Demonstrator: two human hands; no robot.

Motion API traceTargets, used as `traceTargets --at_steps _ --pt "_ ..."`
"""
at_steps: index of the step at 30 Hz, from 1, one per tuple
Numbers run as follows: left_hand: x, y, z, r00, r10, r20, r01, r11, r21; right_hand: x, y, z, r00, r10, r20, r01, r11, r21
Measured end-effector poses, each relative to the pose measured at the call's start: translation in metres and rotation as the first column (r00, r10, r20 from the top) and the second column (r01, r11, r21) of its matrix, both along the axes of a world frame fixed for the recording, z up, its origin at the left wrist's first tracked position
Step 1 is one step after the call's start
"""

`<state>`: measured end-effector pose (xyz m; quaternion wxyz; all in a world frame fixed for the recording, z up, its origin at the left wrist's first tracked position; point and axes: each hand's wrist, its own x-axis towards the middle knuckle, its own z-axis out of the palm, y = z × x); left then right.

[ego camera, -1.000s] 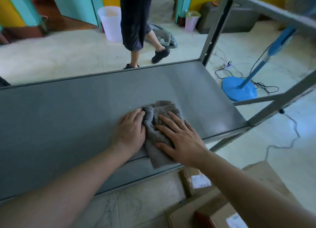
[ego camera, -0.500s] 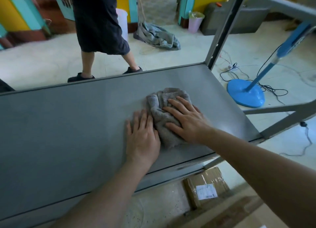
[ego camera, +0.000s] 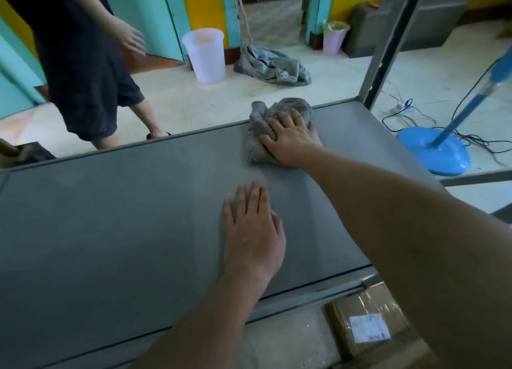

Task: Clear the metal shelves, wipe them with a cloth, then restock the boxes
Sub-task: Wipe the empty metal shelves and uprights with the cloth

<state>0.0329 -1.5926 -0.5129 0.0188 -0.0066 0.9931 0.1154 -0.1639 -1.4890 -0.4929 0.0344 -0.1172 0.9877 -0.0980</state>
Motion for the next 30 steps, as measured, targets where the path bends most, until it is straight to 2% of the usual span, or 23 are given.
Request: traceTargets --at_steps 4,9,13,16,19,21,24,30 --pt "0.004 -0.004 0.005 0.999 0.001 -0.045 0.002 0.998 0.065 0.045 0.003 0.001 0.999 -0.03 0.012 0.03 0.999 -0.024" --pt "0.005 -0.008 -0.002 0.946 0.108 -0.306 0.003 0.941 0.339 0.127 0.025 0.002 0.995 -0.099 0.034 0.101 0.993 -0.065" --pt "0.01 -0.011 0.004 0.933 0.216 -0.288 -0.035 0.85 0.526 0.194 0.039 0.006 0.993 -0.112 0.04 0.113 0.993 -0.036" --pt "0.01 -0.013 0.008 0.945 0.199 -0.258 -0.047 0.867 0.497 0.227 0.056 0.009 0.999 0.008 0.054 -0.008 1.0 -0.001" --pt "0.004 0.001 0.005 0.962 0.034 -0.272 0.071 0.927 0.367 0.226 0.099 0.011 0.992 0.108 0.062 -0.109 0.994 0.013" --pt "-0.005 0.02 0.007 0.968 -0.046 -0.246 0.116 0.953 0.279 0.217 0.131 0.01 0.997 0.058 0.056 -0.06 0.998 0.024" --pt "-0.027 0.055 0.009 0.969 -0.134 -0.205 0.184 0.95 0.25 0.21 0.169 0.005 0.998 -0.053 0.039 0.051 0.998 0.048" --pt "-0.045 0.074 -0.01 0.985 -0.102 -0.142 0.113 0.991 0.077 0.201 0.17 0.003 0.998 -0.052 0.038 0.049 0.995 0.081"
